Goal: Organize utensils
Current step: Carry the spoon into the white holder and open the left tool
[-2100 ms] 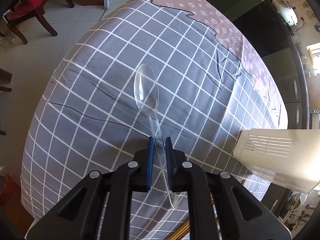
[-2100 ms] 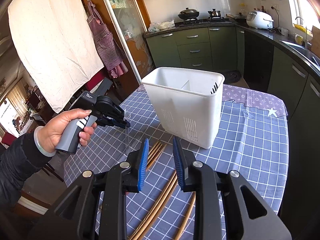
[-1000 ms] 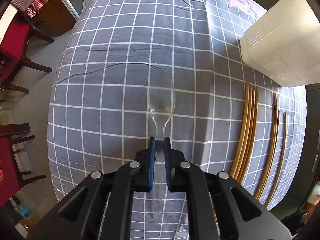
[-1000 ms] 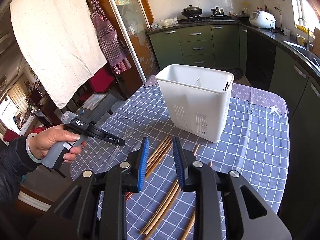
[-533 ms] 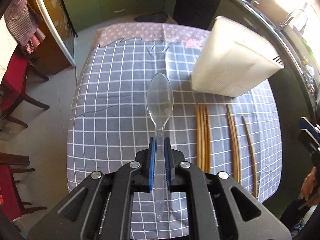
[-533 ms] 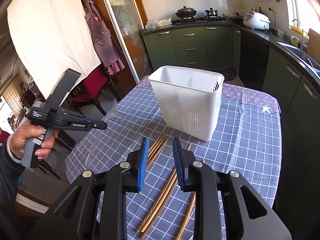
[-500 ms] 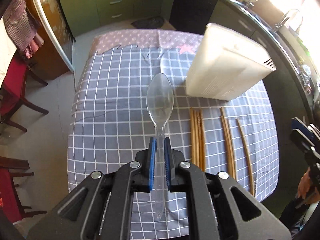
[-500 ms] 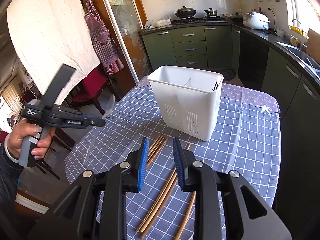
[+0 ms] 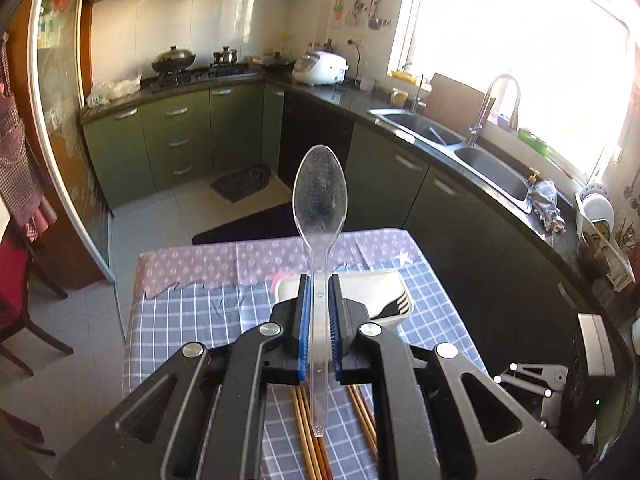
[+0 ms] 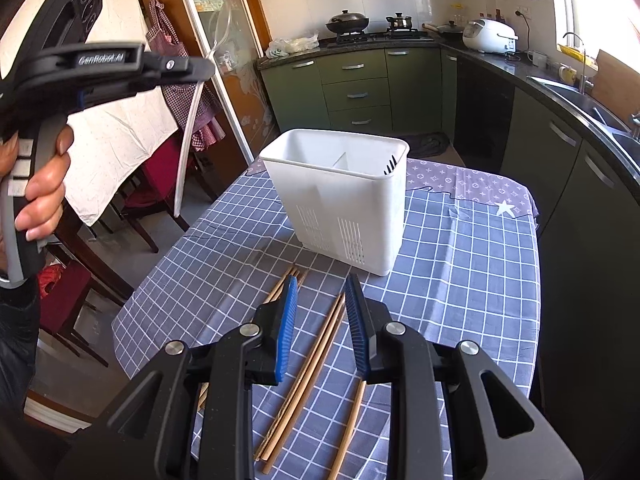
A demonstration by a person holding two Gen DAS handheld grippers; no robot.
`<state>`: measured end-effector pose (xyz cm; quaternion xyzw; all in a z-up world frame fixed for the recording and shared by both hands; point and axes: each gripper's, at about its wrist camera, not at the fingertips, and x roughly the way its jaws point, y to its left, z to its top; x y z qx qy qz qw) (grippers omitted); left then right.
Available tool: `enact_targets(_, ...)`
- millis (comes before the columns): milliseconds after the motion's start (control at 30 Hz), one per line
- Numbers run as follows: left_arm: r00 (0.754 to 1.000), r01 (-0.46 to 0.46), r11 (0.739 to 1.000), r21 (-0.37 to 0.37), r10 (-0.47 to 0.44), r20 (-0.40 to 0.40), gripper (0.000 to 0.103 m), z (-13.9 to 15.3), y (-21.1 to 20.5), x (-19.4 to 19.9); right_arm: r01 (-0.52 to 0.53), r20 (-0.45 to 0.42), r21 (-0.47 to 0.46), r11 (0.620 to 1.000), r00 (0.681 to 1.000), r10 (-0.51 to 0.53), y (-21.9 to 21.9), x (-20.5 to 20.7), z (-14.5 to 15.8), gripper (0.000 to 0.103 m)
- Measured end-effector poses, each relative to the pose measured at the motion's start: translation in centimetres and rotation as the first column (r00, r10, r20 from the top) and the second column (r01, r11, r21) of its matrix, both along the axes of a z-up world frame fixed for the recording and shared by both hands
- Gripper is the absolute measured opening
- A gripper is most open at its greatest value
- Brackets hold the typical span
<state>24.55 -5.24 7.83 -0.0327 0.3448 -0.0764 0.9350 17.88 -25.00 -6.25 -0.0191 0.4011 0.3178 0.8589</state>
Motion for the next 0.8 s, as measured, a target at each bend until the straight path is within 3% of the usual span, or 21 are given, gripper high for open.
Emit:
enact_targets(167, 0.989, -0.007, 1.000, -0.010, 0.008, 0.148, 0.009, 0.3, -0.9, 3.1, 0.012, -0.009, 0.007, 1.000, 1.000, -0.012, -0.6, 0.1, -0.3, 0.025)
enact_targets(333, 0.972, -0.007, 1.000, -0.017, 0.010, 0.235, 0.009, -1.6, -1.3, 5.6, 0.019, -0.021, 0.012, 1.000, 1.000, -0.019, -1.1, 0.1, -0.6, 0.025)
enact_targets(600, 0.978, 0.001, 1.000, -0.010, 0.001, 0.211, 0.009, -6.3, -1.4, 5.8, 0.020, -0.034, 0.012, 1.000, 0.999, -0.019, -1.1, 0.1, -1.0, 0.025)
enact_targets(800, 0.977, 0.019, 0.999, 0.036, -0.026, 0.210, 0.012, -7.4, -1.6, 3.8, 0.008, -0.031, 0.007, 1.000, 0.999, -0.008, -0.3, -0.4, -0.6, 0.025)
